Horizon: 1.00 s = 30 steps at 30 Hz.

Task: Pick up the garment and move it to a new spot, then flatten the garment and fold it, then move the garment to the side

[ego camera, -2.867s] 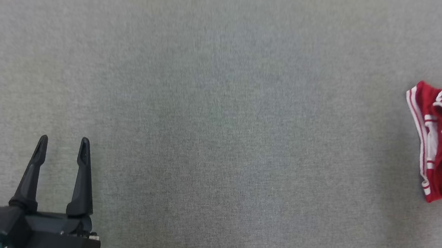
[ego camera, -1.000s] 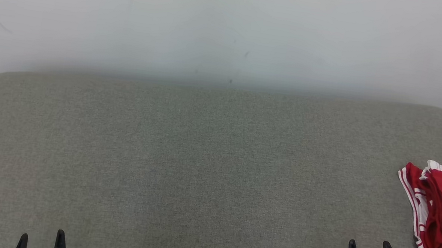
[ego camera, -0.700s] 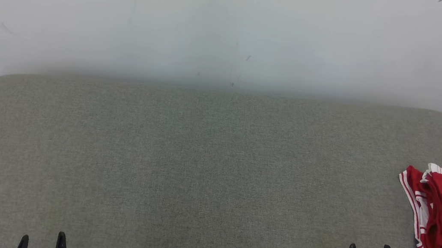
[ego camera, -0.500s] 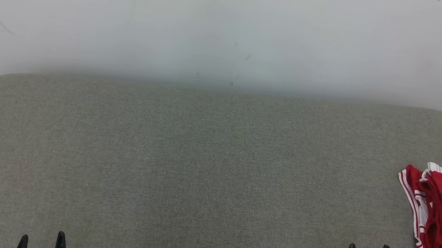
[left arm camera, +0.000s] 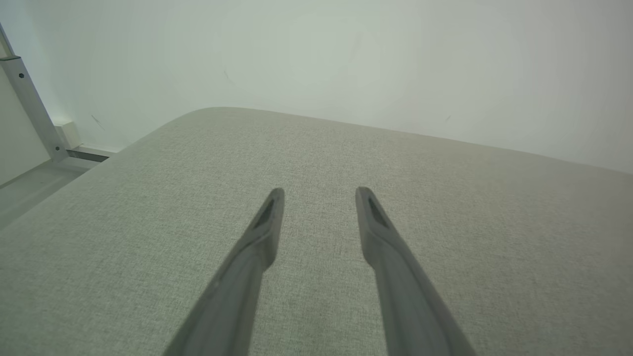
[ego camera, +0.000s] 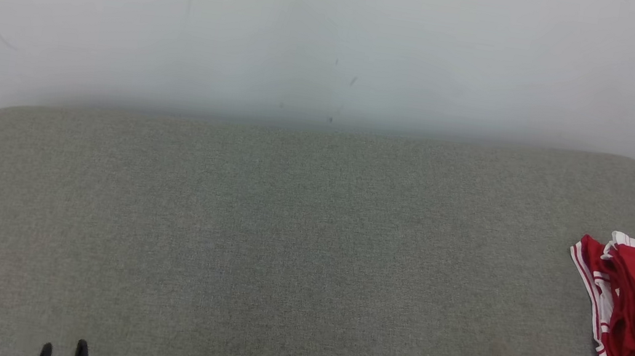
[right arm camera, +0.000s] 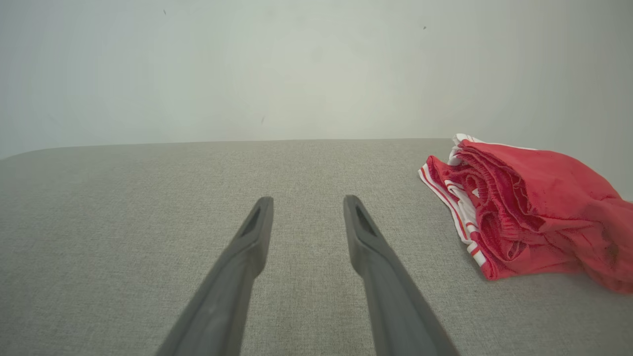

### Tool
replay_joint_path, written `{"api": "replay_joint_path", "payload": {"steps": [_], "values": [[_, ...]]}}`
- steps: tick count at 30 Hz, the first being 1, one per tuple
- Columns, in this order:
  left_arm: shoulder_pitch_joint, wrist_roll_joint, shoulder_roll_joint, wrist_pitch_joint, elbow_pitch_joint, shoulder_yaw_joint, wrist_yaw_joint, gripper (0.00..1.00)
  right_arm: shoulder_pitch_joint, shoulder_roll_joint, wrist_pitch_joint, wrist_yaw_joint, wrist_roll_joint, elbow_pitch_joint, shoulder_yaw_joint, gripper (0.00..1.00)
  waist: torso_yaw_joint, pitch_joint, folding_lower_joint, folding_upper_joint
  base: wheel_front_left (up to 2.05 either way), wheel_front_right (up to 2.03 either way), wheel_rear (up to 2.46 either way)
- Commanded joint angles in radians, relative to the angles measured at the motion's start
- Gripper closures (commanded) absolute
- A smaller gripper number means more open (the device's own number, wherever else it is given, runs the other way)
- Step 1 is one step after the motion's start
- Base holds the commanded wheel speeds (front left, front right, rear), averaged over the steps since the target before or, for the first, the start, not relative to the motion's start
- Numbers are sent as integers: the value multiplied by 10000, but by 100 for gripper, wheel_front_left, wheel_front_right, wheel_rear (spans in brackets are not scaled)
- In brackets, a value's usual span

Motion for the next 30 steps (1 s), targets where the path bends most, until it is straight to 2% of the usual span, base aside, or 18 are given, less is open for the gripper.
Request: {"api": "replay_joint_path", "payload": {"steps": [1,4,13,30], "values": [[-3,-6,-2,5,20,1,1,100,-1,2,2,0,6,17,-3,100,0,0,0,-1,0,0,0],[-10,-62,-36,64,302,3,-2,100,95,10,62,0,53,285,18,100,0,1,0,-1,0,0,0],[-425,-1946,-30,599,447,96,-145,100,-226,8,568,1,2181,329,-99,100,33,34,0,-1,0,0,0],[-945,-4680,-18,1297,562,154,-358,100,-680,5,1294,2,5254,382,-260,100,88,91,0,-1,0,0,0]]}}
